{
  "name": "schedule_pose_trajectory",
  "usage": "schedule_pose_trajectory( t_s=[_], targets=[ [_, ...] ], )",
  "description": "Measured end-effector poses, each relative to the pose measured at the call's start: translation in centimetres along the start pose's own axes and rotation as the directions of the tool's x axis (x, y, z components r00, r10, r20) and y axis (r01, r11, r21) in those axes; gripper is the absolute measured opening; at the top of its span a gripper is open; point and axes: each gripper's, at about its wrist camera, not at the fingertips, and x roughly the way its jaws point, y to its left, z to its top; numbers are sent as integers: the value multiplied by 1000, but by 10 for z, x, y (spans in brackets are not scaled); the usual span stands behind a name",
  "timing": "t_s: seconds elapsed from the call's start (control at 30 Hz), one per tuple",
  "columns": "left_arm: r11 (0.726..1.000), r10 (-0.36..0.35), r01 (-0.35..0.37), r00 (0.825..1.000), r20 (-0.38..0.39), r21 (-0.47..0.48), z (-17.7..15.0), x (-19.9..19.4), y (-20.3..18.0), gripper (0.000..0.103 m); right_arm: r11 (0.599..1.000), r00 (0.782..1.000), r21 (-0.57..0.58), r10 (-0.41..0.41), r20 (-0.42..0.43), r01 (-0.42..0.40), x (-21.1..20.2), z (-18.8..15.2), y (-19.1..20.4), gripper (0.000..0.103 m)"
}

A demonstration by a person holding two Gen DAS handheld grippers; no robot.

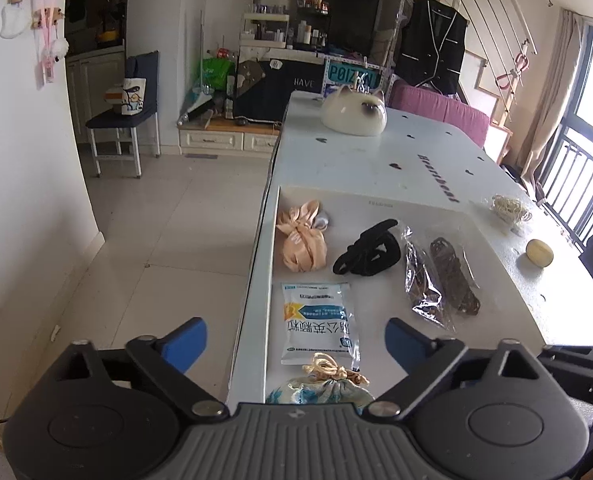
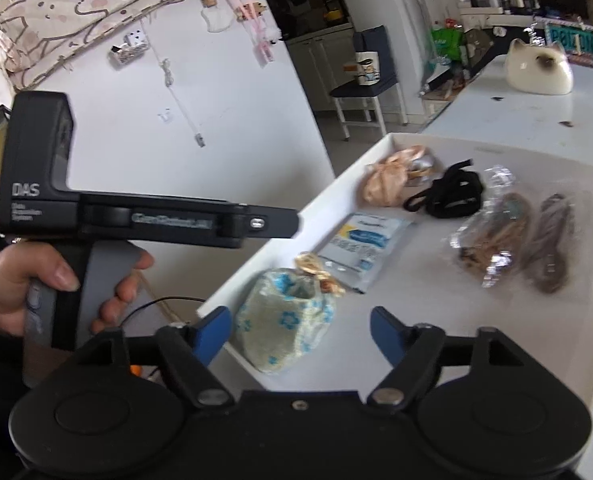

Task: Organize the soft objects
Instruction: 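Lower the floral pouch into the box and open the right tool, then withdraw both tools from the box toward the rubber-band bag and yellow sponge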

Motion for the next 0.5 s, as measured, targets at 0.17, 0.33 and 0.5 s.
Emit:
schedule_pose_trajectory(
  t_s=[0.17,0.33,0.5],
  targets=[
    [1000,0,0,1000,9,4,0,-7,-6,103,998,997,-23,-59,52,61,-21,-2,-9,100],
    [1000,-25,25,1000,12,-3,3,-11,-19,103,991,985,-25,-129,112,132,-42,0,-25,103],
    [999,-44,43,998,36,29,9,-16,-42,103,980,969,-7,-196,151,199,-63,3,-46,103]
  ],
)
